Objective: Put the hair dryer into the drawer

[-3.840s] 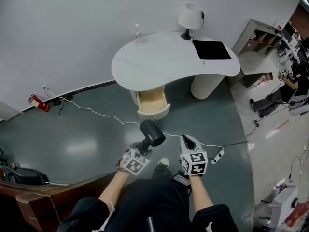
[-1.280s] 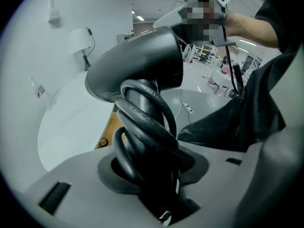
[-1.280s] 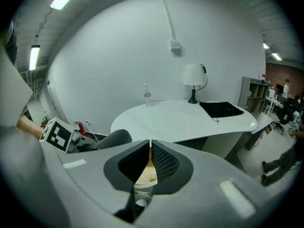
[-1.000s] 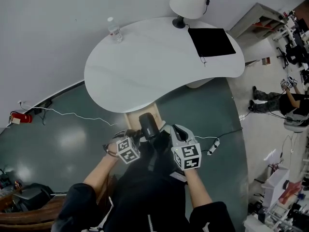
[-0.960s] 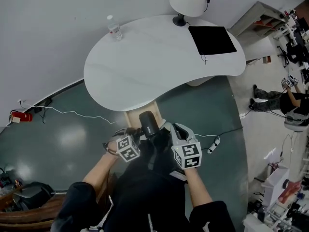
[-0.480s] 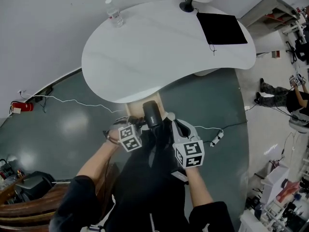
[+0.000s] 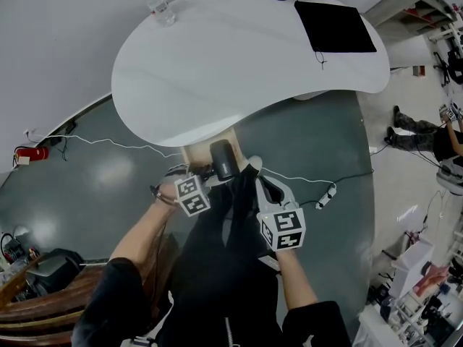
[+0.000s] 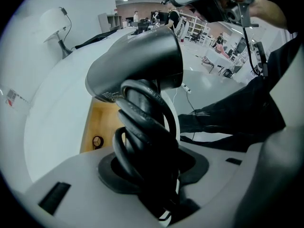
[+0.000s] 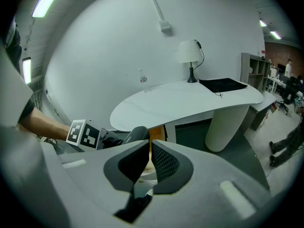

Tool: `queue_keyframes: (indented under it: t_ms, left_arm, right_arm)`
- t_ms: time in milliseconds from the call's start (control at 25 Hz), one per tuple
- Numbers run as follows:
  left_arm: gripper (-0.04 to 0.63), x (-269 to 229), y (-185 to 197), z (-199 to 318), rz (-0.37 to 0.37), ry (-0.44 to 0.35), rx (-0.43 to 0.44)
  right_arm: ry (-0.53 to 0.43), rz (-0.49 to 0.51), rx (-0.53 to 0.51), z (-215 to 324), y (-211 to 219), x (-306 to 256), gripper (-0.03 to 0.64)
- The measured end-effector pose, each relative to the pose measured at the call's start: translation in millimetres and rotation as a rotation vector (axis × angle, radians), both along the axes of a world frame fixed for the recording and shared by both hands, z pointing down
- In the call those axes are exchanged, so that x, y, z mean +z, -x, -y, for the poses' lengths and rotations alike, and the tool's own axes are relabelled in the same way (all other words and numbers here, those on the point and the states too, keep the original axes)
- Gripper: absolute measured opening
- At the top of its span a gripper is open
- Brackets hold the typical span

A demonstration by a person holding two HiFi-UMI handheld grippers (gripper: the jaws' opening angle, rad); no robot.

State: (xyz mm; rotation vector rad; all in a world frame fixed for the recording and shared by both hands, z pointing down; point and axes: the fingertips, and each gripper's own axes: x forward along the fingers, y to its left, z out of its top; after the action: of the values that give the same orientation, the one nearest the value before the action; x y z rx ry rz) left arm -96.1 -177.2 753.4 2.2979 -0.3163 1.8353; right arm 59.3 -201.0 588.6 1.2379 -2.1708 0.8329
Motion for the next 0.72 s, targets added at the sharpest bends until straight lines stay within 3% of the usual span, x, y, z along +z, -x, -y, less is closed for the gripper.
queue_keyframes:
  t_ms: [720]
  left_arm:
    - [0.182,56.9,4.7,19.4,0.097,0.031,0.007]
  right_arm:
    - [0.068,0.012,-0.01,-8.0,-8.4,25.9,0.006]
